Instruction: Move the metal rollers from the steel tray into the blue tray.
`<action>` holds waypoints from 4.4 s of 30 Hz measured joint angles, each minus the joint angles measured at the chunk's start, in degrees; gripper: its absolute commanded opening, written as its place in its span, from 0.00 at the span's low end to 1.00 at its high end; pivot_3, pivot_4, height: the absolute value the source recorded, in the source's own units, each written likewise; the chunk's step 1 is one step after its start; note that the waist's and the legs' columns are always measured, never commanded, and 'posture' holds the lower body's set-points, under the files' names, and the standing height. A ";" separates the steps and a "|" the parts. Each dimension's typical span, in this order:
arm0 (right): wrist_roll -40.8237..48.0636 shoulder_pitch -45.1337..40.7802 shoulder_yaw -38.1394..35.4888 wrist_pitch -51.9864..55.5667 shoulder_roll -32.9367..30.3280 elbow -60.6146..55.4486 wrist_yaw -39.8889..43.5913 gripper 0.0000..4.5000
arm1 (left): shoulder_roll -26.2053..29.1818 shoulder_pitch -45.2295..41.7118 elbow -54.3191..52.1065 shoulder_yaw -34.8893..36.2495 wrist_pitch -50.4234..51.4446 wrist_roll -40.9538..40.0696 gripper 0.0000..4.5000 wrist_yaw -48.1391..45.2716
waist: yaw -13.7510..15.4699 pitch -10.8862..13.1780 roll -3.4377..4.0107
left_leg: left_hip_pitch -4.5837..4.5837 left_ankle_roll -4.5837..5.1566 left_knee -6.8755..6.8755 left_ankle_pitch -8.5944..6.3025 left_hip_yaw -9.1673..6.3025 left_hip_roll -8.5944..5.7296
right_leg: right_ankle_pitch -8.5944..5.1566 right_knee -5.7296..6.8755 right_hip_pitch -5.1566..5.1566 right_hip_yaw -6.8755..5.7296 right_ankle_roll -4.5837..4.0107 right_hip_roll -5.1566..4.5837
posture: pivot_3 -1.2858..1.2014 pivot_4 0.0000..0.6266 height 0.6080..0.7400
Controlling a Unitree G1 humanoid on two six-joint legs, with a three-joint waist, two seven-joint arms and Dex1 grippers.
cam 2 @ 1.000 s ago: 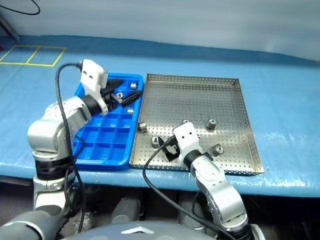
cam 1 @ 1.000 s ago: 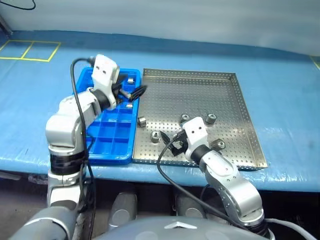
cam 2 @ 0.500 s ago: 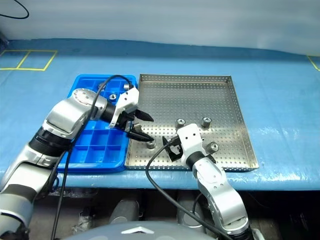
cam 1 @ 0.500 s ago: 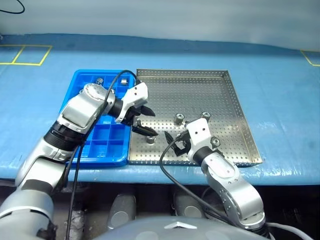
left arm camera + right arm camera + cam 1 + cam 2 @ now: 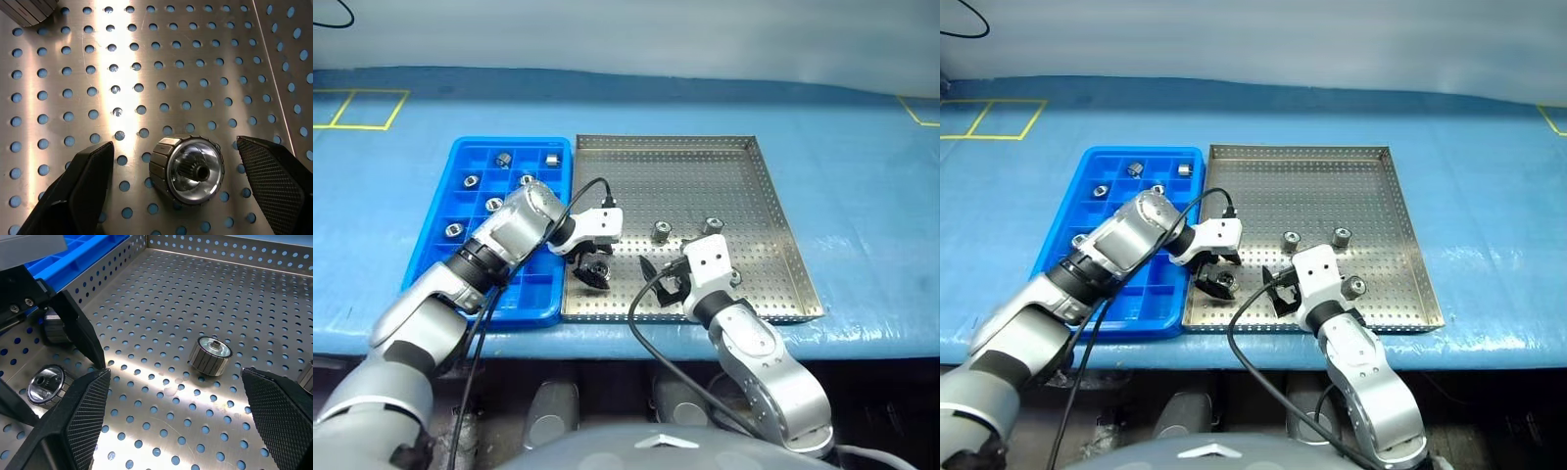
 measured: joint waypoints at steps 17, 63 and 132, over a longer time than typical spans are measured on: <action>-0.37 -0.68 -0.17 -0.45 0.49 0.12 0.07 1.00 | -2.35 -1.31 -2.10 10.05 2.65 -2.93 0.38 0.65 | 0.36 0.01 0.00 | -0.23 0.02 0.18 -0.01 -0.15 -0.01 | 0.02 0.02 -0.07 -0.15 0.03 -0.02 | 0.47 0.24 1.00; 0.58 -12.80 3.84 1.46 -1.03 9.37 6.31 0.46 | -0.83 28.34 -31.30 43.41 11.77 -17.83 0.28 37.96 | 0.60 0.07 -0.03 | 0.26 -0.09 -0.11 0.14 -0.08 0.05 | 0.27 0.12 0.05 0.14 -0.37 0.00 | 0.52 0.24 1.00; -17.34 -59.06 7.92 -35.17 4.14 85.92 24.02 1.00 | -0.25 56.71 -48.49 37.07 -7.25 -15.07 0.13 41.19 | 4.49 0.14 0.06 | 0.56 -0.34 -1.14 0.30 -0.12 0.01 | 0.12 0.00 0.02 -0.15 -0.77 -0.04 | 0.58 0.24 1.00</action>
